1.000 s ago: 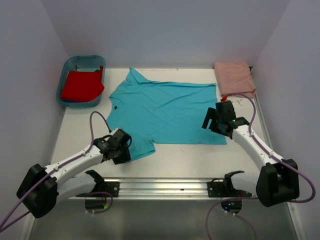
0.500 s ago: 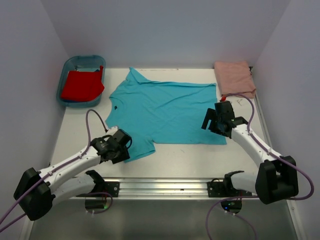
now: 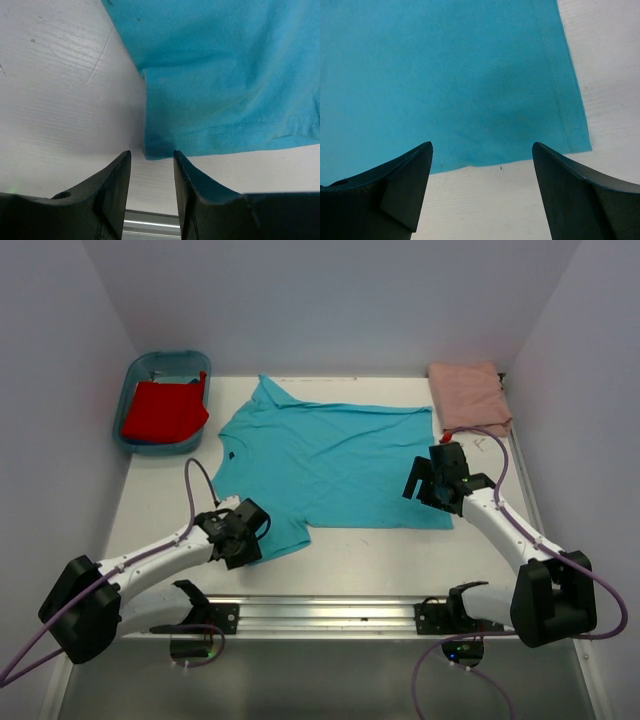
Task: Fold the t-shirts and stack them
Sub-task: Fold the tshirt
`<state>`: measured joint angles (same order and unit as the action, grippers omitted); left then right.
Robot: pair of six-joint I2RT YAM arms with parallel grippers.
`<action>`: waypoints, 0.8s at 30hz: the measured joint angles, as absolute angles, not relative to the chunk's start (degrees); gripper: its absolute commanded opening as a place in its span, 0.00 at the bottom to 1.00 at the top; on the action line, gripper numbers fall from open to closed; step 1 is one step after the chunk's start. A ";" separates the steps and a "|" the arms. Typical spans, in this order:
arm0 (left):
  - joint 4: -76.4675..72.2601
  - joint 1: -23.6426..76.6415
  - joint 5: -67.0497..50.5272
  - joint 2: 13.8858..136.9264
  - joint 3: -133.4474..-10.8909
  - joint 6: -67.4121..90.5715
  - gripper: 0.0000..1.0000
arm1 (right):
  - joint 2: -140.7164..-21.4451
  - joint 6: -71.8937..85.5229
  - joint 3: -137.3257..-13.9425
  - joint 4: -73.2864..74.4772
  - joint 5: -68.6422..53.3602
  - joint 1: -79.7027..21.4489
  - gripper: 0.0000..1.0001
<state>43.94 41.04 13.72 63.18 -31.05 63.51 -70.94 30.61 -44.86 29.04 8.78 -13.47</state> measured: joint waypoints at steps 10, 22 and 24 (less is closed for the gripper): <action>40.32 41.06 13.76 64.86 -29.71 63.70 0.11 | -70.94 30.61 -44.64 28.75 8.21 -13.47 0.85; 40.05 41.89 13.21 62.59 -29.85 63.88 0.00 | -70.54 32.60 -44.60 30.06 12.67 -13.47 0.90; 42.15 42.54 13.28 60.69 -31.55 63.88 0.00 | -70.30 34.35 -44.60 31.05 15.68 -13.43 0.95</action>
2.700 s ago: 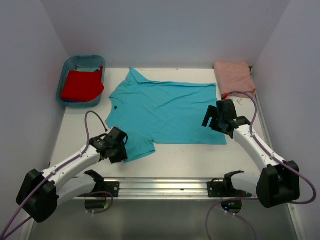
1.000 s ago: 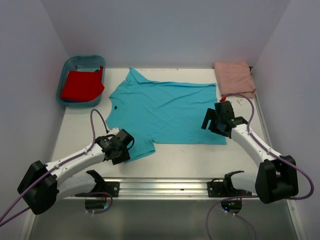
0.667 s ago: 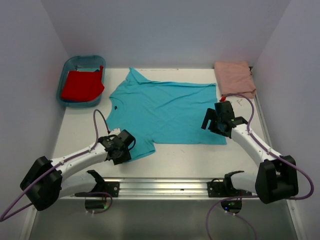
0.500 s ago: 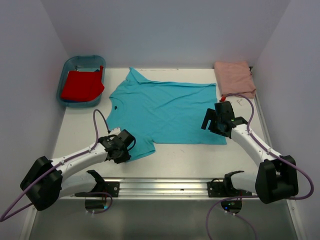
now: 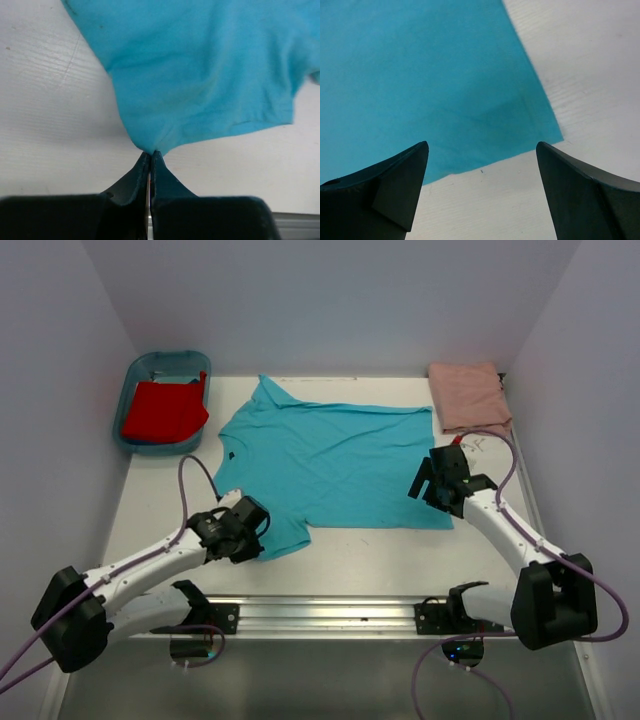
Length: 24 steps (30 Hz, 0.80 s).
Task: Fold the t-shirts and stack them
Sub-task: Fold the tshirt
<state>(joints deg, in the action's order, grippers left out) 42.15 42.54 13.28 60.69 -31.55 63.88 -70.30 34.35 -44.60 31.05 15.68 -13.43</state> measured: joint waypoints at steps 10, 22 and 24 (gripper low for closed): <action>47.75 43.16 17.30 51.70 -46.24 62.61 0.00 | -65.28 44.31 -41.25 35.79 22.59 -4.60 0.94; 49.39 43.16 20.82 52.25 -46.78 60.20 0.00 | -72.75 47.55 -34.74 31.11 10.90 5.93 0.72; 49.39 43.16 21.26 52.21 -46.78 60.18 0.00 | -72.90 47.57 -34.74 29.65 9.85 6.35 0.69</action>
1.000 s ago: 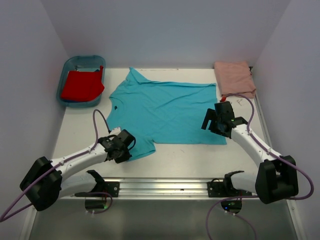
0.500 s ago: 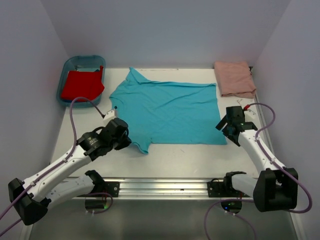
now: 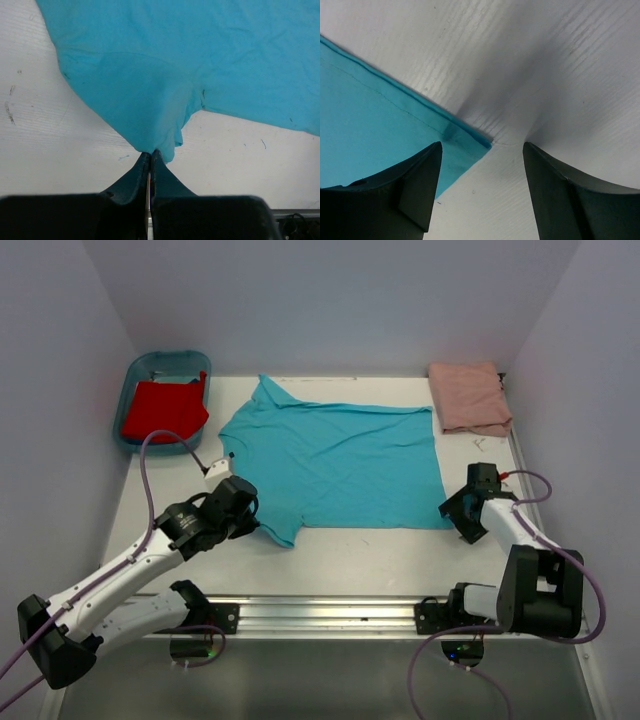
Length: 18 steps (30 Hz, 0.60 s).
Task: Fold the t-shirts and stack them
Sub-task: Fold the tshirt
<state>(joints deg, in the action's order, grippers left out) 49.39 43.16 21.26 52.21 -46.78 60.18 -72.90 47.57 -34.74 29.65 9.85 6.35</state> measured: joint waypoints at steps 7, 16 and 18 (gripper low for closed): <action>49.34 43.16 21.58 51.22 -46.74 60.20 0.00 | -72.58 48.03 -34.28 27.77 7.90 6.72 0.50; 49.34 43.16 21.91 51.05 -46.72 60.18 0.00 | -70.65 48.66 -34.04 28.60 7.70 6.72 0.08; 49.34 43.16 21.91 51.05 -46.72 60.18 0.00 | -69.45 48.51 -34.04 28.97 7.86 6.72 0.00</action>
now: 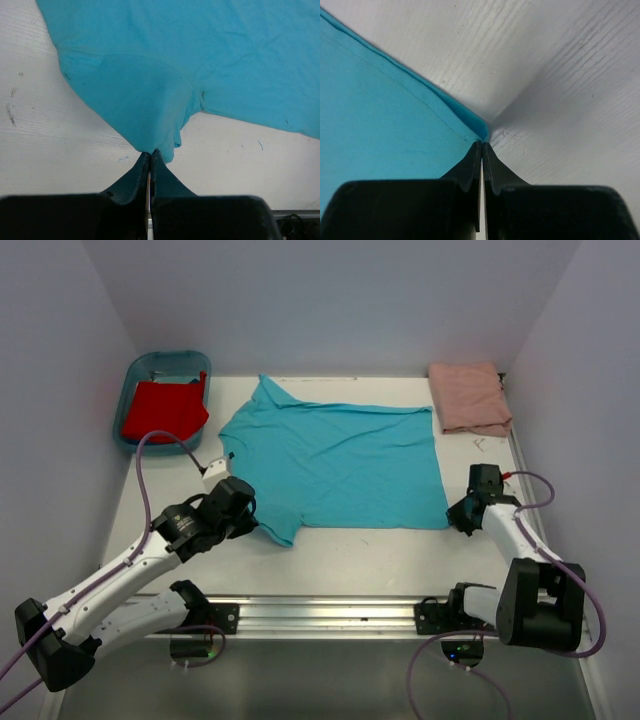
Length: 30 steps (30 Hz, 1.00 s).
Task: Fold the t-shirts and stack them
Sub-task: Fold the tshirt
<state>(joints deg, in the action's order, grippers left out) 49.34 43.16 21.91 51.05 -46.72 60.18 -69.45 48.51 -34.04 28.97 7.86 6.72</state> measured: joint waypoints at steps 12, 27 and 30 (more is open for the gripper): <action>49.32 43.16 23.86 50.33 -46.39 60.25 0.00 | -63.31 47.33 -34.04 31.09 7.94 6.72 0.00; 39.42 43.16 35.81 56.07 -41.56 54.70 0.00 | -71.77 43.35 -35.03 26.13 7.01 6.72 0.00; 37.98 43.16 38.00 58.33 -42.37 53.47 0.00 | -72.42 43.00 -35.07 24.91 6.66 6.72 0.00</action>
<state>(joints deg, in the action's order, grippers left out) 37.98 43.16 38.00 58.33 -42.37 53.47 -72.42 43.00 -35.07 24.91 6.66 6.72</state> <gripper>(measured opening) 0.011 0.011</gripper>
